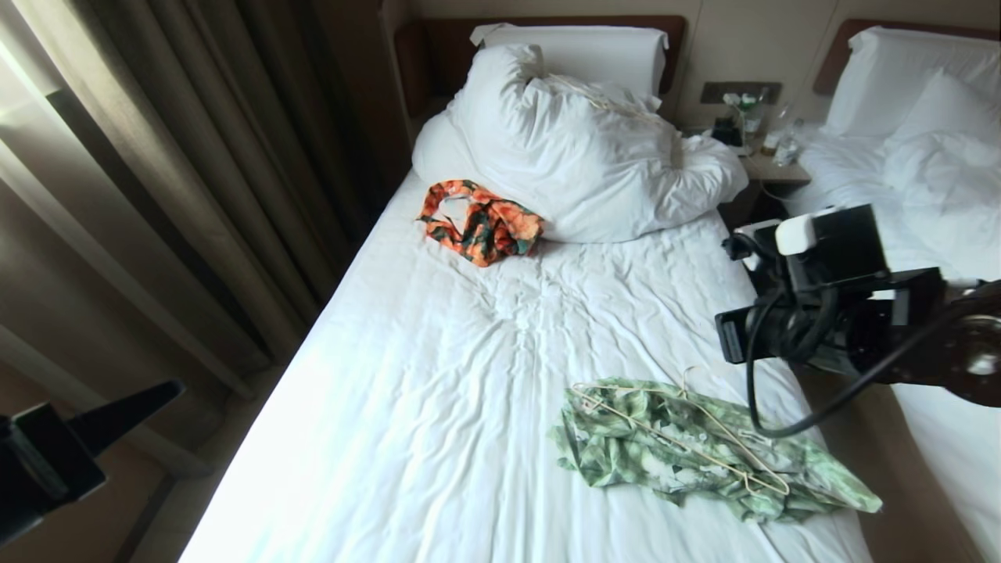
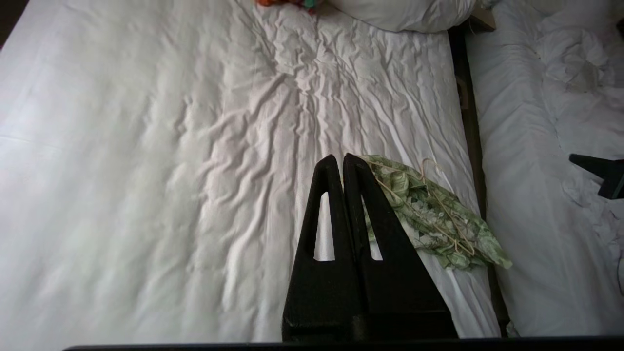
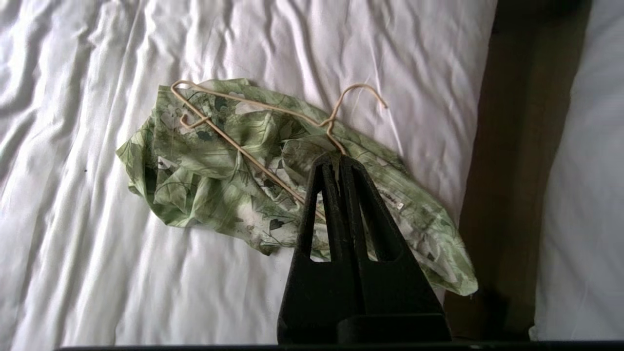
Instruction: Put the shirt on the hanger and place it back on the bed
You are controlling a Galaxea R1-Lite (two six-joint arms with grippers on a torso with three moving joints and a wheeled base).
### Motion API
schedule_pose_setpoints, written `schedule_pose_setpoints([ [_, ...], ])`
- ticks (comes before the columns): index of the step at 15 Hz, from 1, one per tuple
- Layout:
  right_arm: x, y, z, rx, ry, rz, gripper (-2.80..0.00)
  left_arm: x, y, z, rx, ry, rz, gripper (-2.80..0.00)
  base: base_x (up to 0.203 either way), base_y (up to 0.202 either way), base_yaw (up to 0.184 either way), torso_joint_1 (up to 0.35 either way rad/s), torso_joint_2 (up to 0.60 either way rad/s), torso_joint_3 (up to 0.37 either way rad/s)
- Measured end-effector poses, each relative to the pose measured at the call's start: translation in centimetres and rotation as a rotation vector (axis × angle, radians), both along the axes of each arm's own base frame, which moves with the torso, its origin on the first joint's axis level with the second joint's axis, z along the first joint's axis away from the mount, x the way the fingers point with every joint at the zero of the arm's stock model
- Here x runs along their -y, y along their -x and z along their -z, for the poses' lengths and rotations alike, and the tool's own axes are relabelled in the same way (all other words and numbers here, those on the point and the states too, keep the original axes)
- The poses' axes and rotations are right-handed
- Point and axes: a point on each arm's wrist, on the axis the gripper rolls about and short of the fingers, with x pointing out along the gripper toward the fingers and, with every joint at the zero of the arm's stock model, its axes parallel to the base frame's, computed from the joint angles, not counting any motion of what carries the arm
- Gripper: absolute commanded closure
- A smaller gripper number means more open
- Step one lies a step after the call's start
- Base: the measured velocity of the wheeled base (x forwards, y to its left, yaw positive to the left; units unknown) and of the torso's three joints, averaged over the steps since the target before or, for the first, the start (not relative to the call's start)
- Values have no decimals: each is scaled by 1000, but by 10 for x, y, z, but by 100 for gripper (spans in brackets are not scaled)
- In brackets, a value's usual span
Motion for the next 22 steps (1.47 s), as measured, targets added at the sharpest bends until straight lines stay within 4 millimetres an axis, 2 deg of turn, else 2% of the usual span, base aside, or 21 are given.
schedule_pose_setpoints([
  [2, 10, 42, -33, 68, -6, 0, 0, -1, 16, 0, 22, -1, 0, 0, 0, 0, 0, 0, 0, 0],
  [4, 21, 88, -58, 120, -14, -14, 0, -3, 33, 1, 26, -4, -11, 0, 0, 0, 0, 0, 0, 0],
  [7, 49, 153, -72, 183, -50, -7, 0, -8, 64, 5, 69, -40, -109, 0, 0, 0, 0, 0, 0, 0],
  [10, 84, 208, -65, 223, -106, 40, 0, -14, 94, 17, 99, -147, -283, 0, 0, 0, 0, 0, 0, 0],
  [12, 106, 234, -60, 261, -122, 142, 0, -16, 102, 34, 91, -225, -346, 0, 0, 0, 0, 0, 0, 0],
  [14, 121, 260, -54, 307, -133, 231, 0, -15, 105, 55, 83, -305, -328, 0, 0, 0, 0, 0, 0, 0],
  [18, 133, 294, -25, 331, -122, 304, 0, -12, 109, 93, 98, -339, -237, 0, 0, 0, 0, 0, 0, 0],
  [22, 134, 324, 10, 345, -86, 392, 0, -11, 113, 125, 116, -385, -212, 0, 0, 0, 0, 0, 0, 0],
])
